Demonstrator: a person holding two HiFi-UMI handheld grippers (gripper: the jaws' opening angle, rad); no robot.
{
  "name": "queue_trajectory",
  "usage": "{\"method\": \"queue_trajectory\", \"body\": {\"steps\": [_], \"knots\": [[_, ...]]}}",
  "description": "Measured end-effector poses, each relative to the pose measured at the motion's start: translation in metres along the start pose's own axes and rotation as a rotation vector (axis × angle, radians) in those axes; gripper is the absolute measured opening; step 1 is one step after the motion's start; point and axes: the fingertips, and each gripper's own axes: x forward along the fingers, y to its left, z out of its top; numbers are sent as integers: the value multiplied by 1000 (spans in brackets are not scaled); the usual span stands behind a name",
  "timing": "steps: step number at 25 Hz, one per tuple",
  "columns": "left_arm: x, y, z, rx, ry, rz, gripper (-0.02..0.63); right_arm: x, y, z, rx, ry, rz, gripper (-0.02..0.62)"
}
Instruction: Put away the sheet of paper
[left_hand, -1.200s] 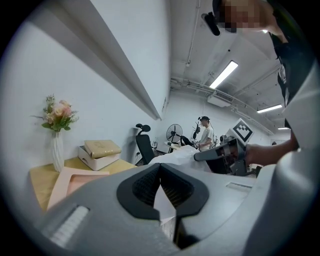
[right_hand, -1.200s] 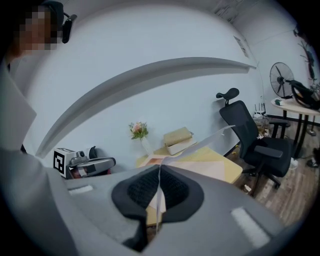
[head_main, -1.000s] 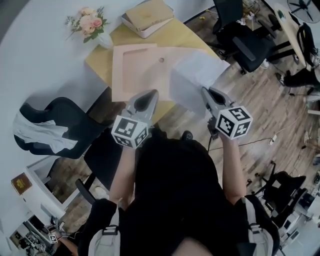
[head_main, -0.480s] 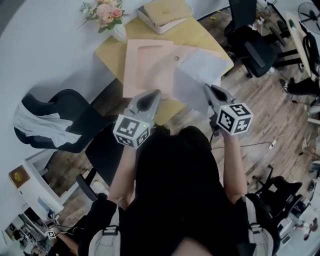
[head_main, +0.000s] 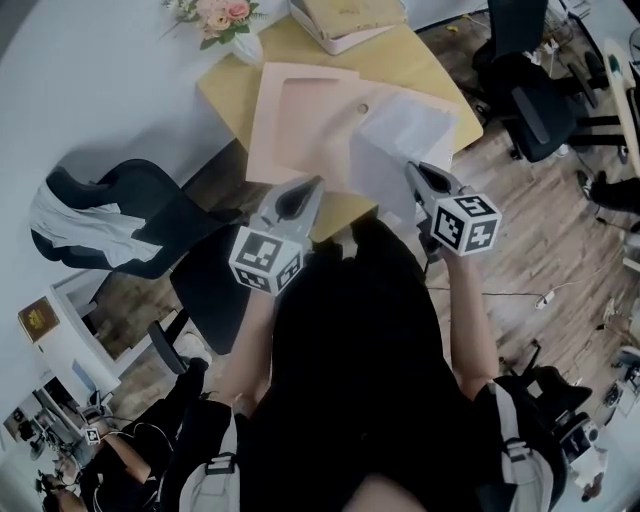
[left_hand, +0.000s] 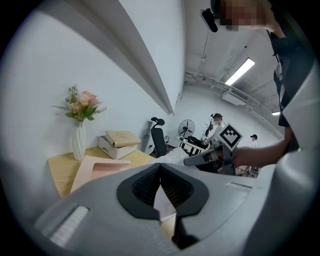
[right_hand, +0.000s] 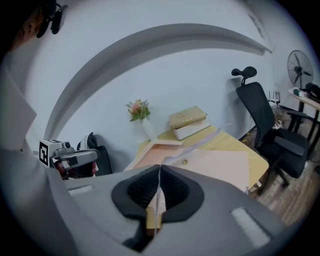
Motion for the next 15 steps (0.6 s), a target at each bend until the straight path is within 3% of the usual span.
{"method": "queue_trajectory", "body": {"steps": [15], "knots": [[58,-28,13,12,34,111,8,48,-66,-26,47,139,122,3]]}}
